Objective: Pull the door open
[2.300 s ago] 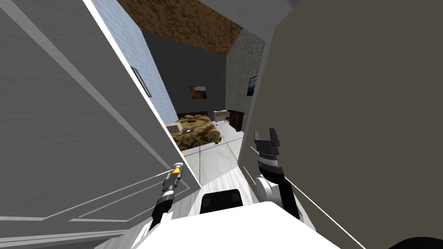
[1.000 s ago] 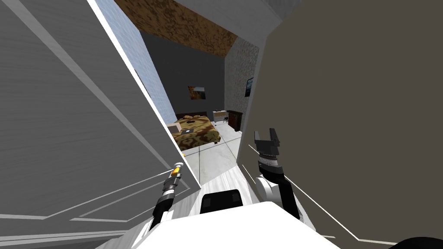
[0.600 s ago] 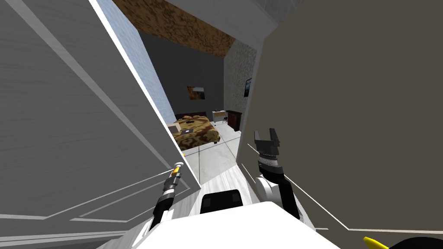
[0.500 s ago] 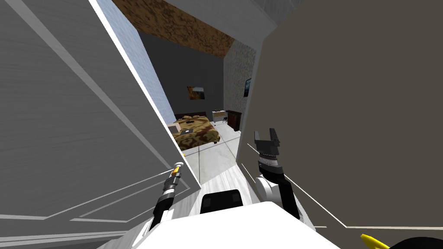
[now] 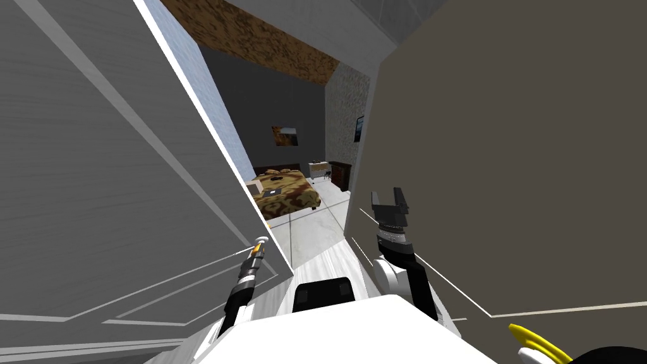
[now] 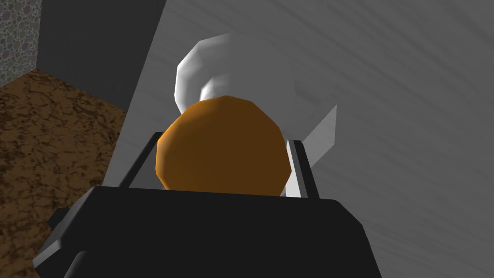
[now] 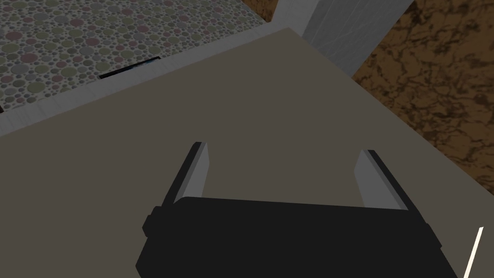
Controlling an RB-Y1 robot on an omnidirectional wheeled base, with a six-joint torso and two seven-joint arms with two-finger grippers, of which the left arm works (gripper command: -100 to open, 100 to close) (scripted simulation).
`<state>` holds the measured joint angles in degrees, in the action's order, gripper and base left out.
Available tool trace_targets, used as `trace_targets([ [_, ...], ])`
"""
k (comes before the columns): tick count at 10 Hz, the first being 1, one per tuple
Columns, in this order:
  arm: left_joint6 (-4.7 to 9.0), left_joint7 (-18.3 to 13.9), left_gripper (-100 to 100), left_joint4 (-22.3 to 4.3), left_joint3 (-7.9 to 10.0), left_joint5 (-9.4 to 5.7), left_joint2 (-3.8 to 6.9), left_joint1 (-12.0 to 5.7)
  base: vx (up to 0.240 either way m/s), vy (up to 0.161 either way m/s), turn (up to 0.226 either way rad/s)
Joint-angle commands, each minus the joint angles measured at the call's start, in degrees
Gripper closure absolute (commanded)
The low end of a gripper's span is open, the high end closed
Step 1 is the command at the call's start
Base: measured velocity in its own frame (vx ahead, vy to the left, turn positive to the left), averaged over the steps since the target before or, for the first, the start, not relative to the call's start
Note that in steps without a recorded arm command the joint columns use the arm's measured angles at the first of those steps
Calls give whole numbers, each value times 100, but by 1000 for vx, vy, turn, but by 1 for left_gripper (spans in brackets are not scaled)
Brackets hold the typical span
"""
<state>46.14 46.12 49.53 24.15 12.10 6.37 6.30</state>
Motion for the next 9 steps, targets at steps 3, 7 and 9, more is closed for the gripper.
trace_targets([
  [3, 23, -514, 100, -110, -79, -133, 15, -52, -37, 9, -35],
  [7, 36, -1156, 100, -192, -175, -337, 63, -110, -35, 10, -36],
  [9, 40, -1415, 100, -220, -209, -408, 79, -130, -35, 8, -32],
])
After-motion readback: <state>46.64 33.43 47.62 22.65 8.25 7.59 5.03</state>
